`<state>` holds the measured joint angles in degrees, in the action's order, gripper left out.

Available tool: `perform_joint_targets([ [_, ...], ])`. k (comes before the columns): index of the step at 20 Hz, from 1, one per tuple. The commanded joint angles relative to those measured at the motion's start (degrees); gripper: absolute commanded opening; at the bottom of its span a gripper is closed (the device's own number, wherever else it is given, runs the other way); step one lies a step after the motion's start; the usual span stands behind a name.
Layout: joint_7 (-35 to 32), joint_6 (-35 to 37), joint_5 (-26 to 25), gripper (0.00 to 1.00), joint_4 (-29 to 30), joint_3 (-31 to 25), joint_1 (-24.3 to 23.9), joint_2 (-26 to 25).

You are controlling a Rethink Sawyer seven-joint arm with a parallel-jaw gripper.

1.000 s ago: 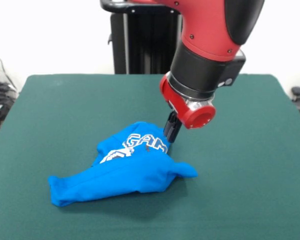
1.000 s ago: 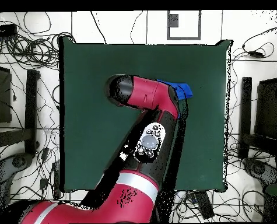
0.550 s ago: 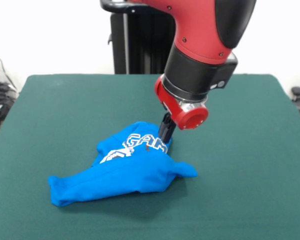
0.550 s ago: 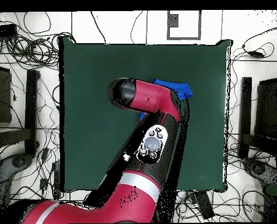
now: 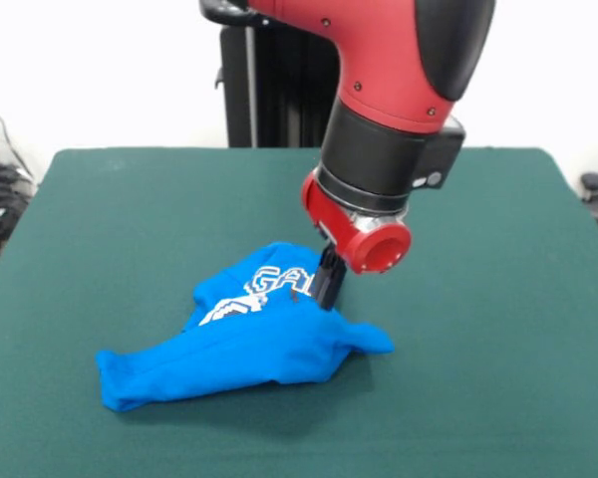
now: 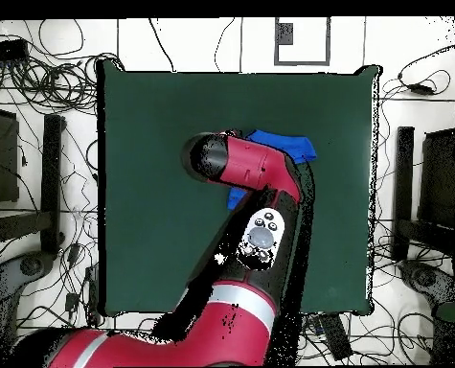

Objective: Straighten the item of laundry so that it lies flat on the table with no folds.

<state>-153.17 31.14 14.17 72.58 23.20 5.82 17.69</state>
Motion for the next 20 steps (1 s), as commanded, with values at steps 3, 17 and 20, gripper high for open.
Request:
perform_joint_targets([
  [3,1.0,-15.2,-3.8,0.0,10.8,-13.8,-2.9,3.2],
  [17,0.1,-25.0,-10.5,0.0,20.7,-23.0,-8.9,11.6],
  [20,-0.7,-24.8,-11.4,0.0,21.8,-23.2,-8.9,12.8],
])
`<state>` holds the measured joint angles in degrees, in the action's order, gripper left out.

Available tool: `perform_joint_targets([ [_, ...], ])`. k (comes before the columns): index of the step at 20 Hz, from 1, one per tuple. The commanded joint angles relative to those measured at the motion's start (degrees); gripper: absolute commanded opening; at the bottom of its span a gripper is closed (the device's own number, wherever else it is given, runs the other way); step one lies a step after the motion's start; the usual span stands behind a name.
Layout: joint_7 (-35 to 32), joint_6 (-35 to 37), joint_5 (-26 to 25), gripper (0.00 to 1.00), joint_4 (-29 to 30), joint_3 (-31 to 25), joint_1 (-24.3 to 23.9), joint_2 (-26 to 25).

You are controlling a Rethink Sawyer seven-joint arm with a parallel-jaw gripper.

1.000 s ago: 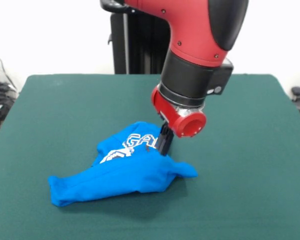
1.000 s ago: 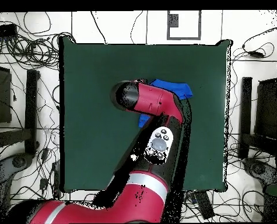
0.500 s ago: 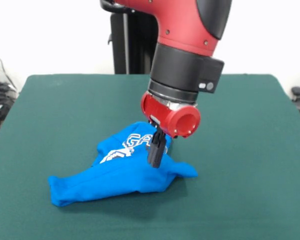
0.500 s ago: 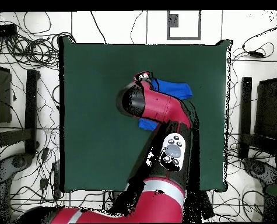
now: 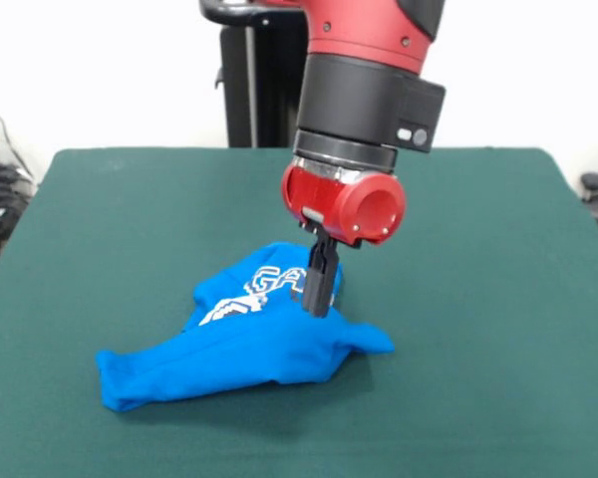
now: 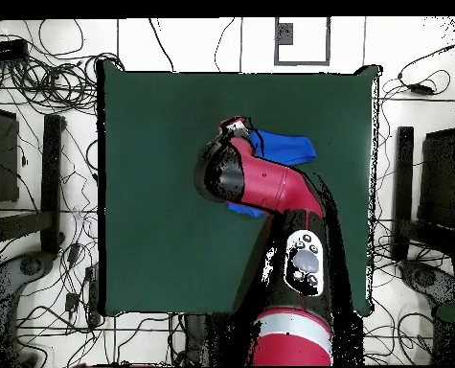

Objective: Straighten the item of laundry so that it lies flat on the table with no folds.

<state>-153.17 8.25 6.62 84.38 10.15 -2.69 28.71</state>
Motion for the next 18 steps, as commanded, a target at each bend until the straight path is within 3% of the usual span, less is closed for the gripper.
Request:
perform_joint_targets([
  [1,-1.1,-1.8,-4.0,0.0,10.2,-9.9,-0.2,1.9],
  [18,-5.9,-5.3,-3.2,0.0,12.6,-6.4,2.4,0.4],
])
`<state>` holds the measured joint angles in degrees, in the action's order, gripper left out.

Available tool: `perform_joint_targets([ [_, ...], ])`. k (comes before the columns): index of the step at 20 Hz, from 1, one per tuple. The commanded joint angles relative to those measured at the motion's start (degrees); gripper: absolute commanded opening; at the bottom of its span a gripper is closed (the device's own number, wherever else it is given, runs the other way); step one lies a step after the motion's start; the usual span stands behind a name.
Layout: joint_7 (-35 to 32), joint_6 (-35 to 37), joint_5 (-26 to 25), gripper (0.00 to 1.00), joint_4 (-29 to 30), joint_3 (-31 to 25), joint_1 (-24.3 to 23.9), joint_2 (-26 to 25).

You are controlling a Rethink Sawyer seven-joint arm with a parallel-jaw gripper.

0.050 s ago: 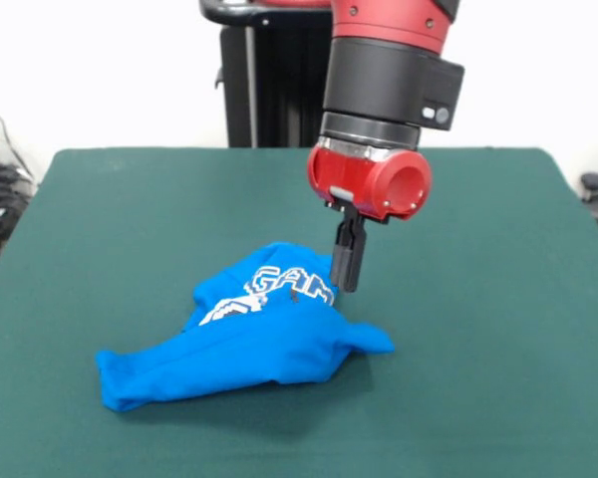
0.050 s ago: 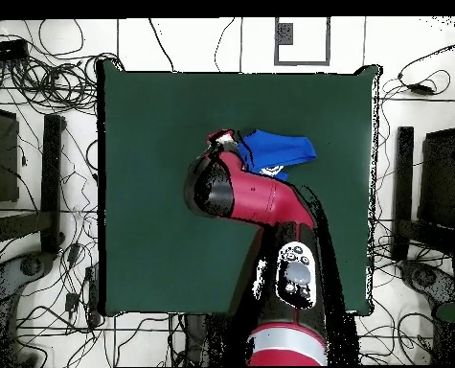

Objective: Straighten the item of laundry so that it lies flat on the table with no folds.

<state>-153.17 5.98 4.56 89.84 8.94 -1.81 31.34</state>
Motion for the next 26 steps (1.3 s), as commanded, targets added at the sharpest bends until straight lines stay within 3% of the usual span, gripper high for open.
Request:
perform_joint_targets([
  [1,-5.7,-3.3,-1.2,0.0,7.2,-5.4,1.4,-2.3],
  [26,-3.9,-8.2,-3.2,0.0,9.4,-8.1,-2.3,-2.4],
])
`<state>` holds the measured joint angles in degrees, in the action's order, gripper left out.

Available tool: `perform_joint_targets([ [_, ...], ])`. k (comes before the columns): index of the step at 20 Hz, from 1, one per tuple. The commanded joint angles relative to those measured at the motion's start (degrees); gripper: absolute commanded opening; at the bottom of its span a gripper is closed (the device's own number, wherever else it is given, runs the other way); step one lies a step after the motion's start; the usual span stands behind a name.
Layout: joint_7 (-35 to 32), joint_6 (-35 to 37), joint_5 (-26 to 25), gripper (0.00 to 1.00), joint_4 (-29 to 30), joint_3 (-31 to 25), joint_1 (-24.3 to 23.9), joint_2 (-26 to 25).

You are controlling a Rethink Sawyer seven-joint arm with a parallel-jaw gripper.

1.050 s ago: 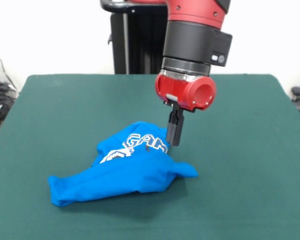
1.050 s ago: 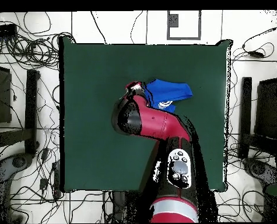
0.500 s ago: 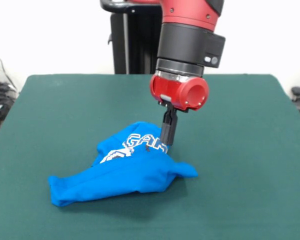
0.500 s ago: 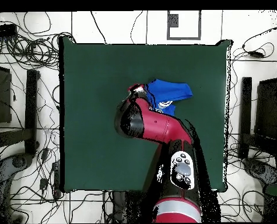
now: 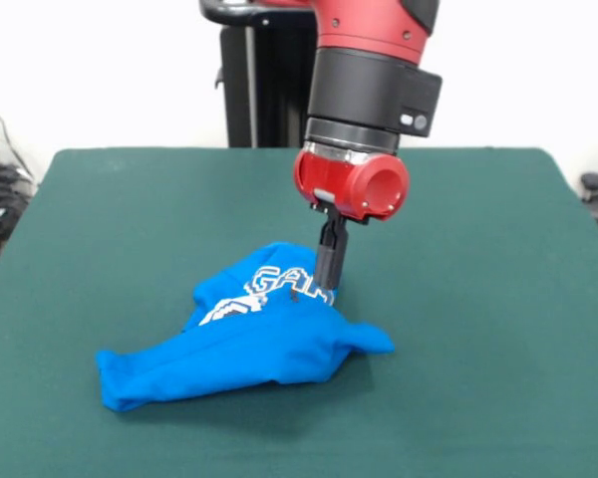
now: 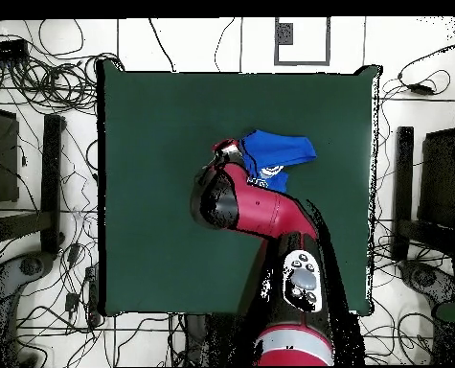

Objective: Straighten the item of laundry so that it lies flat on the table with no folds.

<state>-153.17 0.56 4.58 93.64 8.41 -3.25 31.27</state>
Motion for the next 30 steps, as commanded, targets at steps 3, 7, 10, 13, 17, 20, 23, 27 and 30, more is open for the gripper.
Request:
perform_joint_targets([
  [3,-3.9,-3.2,-3.2,0.0,5.6,-7.8,-1.1,-2.6],
  [7,-4.0,-4.4,-3.4,0.0,5.7,-8.5,-1.5,-3.1],
  [10,-3.7,-5.1,-4.3,0.0,5.8,-9.4,-2.3,-3.2],
  [13,-3.6,-5.8,-5.5,0.0,5.9,-10.3,-3.2,-3.2],
  [17,-3.6,-5.7,-6.4,0.0,6.6,-11.1,-4.1,-3.0],
  [20,-4.0,-4.9,-6.1,0.0,6.9,-10.1,-3.5,-2.7],
  [23,-4.6,-5.1,-6.3,0.0,7.6,-9.8,-3.4,-2.4],
  [27,-4.5,-4.9,-6.3,0.0,7.8,-9.6,-3.3,-2.1],
  [30,-4.4,-5.2,-6.5,0.0,7.7,-10.3,-3.8,-2.6],
])
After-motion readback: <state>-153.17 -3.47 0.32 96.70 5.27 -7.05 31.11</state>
